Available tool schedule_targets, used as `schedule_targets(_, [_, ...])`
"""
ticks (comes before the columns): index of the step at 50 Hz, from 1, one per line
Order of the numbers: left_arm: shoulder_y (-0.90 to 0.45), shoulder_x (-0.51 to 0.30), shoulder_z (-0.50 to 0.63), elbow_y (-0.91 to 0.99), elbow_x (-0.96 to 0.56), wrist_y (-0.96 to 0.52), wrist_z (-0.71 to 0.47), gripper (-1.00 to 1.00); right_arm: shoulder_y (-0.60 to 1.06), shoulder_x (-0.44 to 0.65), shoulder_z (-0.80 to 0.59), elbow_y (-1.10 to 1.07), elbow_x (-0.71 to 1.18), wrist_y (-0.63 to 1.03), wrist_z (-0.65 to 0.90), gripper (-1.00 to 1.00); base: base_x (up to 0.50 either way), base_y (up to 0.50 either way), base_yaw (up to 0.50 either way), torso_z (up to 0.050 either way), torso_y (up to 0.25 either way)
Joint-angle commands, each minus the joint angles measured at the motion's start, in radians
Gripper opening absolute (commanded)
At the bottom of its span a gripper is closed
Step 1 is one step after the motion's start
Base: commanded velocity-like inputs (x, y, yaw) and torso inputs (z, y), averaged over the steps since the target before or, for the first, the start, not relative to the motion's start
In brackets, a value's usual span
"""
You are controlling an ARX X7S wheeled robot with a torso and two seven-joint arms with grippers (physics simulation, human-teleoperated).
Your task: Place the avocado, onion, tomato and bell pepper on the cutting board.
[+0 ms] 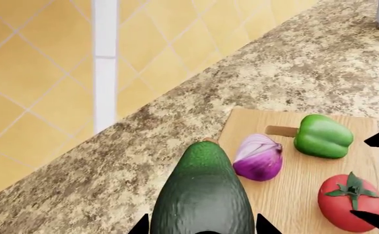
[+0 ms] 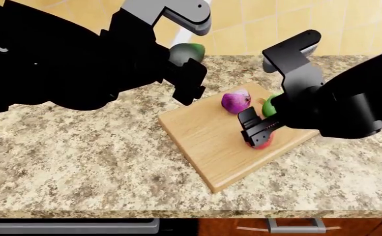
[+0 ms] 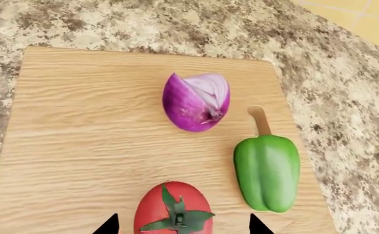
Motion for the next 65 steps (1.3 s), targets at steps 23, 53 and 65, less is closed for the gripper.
schedule_targets(23, [0.016,0.038,0.034,-0.042,-0.014,-0.011,0.028,-1.00,0.230,0.172,0.072,-0.076,0.203,0.069,0.162,1.00,0.00,0.00,0.00,0.000,0.000])
schedule_targets(53, [0.098,0.077,0.084,-0.031,0.019,0.011,0.115,-1.00,0.172,0.193,0.068,-0.085,0.162,0.026,0.159,1.00,0.00,0.00,0.00,0.000,0.000])
schedule_targets(65, [0.103,0.085,0.097,-0.047,0.019,0.005,0.128,-1.00,0.155,0.190,0.070,-0.088,0.139,0.017,0.141,1.00,0.00,0.00,0.00,0.000,0.000])
